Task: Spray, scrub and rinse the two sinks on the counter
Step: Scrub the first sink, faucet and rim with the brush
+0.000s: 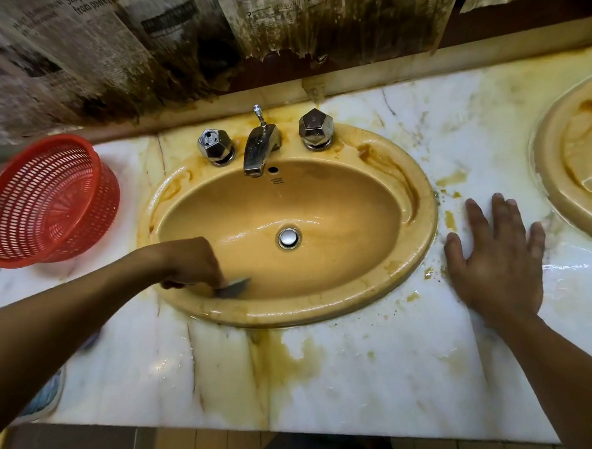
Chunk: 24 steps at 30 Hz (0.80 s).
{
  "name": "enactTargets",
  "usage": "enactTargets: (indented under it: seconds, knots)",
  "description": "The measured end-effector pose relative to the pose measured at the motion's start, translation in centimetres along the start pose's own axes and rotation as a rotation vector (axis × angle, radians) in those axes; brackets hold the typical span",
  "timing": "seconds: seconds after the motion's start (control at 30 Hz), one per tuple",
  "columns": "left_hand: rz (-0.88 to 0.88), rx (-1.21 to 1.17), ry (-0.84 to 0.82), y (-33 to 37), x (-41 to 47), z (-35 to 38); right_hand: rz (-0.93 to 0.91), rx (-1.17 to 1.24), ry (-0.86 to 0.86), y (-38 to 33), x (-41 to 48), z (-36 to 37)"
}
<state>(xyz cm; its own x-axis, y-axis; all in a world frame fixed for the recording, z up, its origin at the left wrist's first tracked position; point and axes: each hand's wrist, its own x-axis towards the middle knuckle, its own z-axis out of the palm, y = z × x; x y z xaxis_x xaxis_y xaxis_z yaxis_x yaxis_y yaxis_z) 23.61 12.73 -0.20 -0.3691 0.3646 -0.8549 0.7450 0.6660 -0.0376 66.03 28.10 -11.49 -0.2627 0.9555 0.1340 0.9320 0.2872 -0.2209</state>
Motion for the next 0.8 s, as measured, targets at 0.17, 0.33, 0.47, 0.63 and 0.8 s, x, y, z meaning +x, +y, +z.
enactTargets:
  seconds: [0.17,0.33,0.47,0.63,0.8]
  knots:
    - [-0.149,0.558,0.506,-5.0,0.2,-2.7,-0.005,-0.011,0.008,0.0,0.0,0.1]
    - [-0.002,0.782,0.482,-4.0,1.4,-1.4,-0.011,-0.002,0.024,0.0,0.0,0.1]
    - [0.006,0.737,0.377,-3.3,2.5,-1.5,-0.010,-0.010,0.042,0.1,0.0,0.2]
    - [0.047,0.879,0.754,-3.1,3.5,-3.4,-0.011,-0.021,0.047,0.0,0.1,0.3]
    - [0.030,0.587,0.352,-2.0,5.4,-0.9,-0.014,-0.019,0.048,0.0,0.1,0.1]
